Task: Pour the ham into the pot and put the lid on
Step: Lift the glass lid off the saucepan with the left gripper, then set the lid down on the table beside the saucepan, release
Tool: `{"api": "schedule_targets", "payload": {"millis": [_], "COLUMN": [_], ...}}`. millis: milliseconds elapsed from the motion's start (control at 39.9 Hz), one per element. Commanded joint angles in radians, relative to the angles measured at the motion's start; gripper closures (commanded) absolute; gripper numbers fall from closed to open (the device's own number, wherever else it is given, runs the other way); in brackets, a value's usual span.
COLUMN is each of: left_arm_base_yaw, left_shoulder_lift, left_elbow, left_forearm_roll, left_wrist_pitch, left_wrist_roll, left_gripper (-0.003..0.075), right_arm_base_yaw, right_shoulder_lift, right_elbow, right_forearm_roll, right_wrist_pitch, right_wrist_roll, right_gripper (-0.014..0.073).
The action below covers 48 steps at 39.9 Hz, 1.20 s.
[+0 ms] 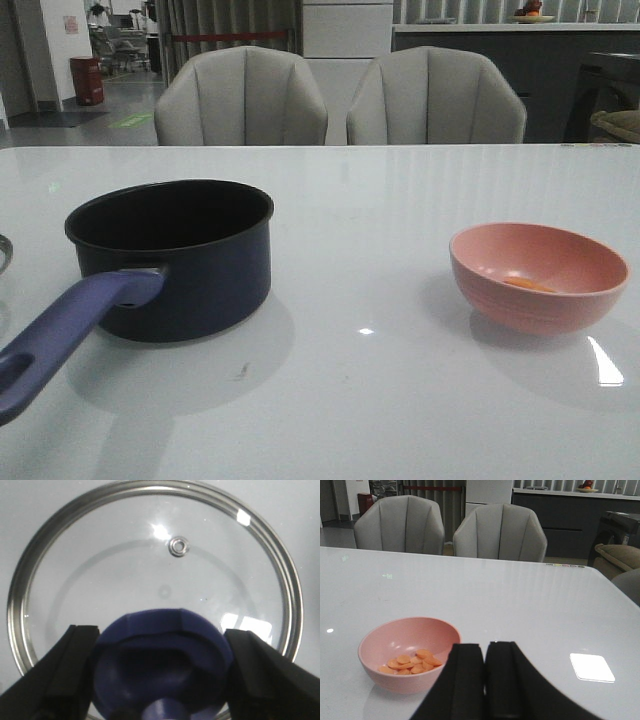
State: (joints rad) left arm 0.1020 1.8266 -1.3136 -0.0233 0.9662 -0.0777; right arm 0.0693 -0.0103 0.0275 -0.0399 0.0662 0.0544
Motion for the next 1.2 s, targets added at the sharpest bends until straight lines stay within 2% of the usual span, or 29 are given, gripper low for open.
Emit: {"api": "schedule_targets", "payload": {"millis": [0, 125, 201, 301, 351, 803, 1103, 1179], "left_arm_base_yaw": [0.001, 0.001, 0.001, 0.001, 0.001, 0.001, -0.037, -0.059], "left_shoulder_lift": [-0.027, -0.019, -0.011, 0.007, 0.015, 0.016, -0.151, -0.224], "left_elbow": [-0.017, -0.017, -0.017, -0.017, -0.017, -0.065, -0.068, -0.017], "left_forearm_roll": [-0.023, -0.056, -0.060, -0.063, -0.063, -0.063, -0.063, -0.063], "left_wrist_pitch": [-0.041, -0.041, -0.037, -0.024, -0.016, 0.039, -0.003, -0.063], "left_wrist_roll": [0.032, 0.045, 0.048, 0.049, 0.049, 0.067, 0.119, 0.121], "left_gripper": [0.0459, 0.0431, 0.0360, 0.0220, 0.0183, 0.0188, 0.0188, 0.0188], "right_arm_base_yaw": [0.003, 0.003, 0.003, 0.003, 0.003, 0.003, 0.003, 0.003], "right_shoulder_lift": [-0.020, -0.020, -0.020, -0.020, -0.020, -0.020, -0.020, -0.020], "right_elbow": [-0.005, -0.005, -0.005, -0.005, -0.005, -0.005, -0.005, -0.005], "right_forearm_roll": [0.000, 0.000, 0.000, 0.000, 0.000, 0.000, 0.000, 0.000], "right_wrist_pitch": [-0.072, -0.072, -0.072, -0.072, -0.072, -0.072, -0.072, -0.072], "right_wrist_roll": [-0.008, -0.008, -0.008, -0.008, -0.008, -0.008, -0.008, -0.008], "right_gripper": [0.0447, 0.0447, 0.0447, 0.0447, 0.0447, 0.0447, 0.0447, 0.0447]}}
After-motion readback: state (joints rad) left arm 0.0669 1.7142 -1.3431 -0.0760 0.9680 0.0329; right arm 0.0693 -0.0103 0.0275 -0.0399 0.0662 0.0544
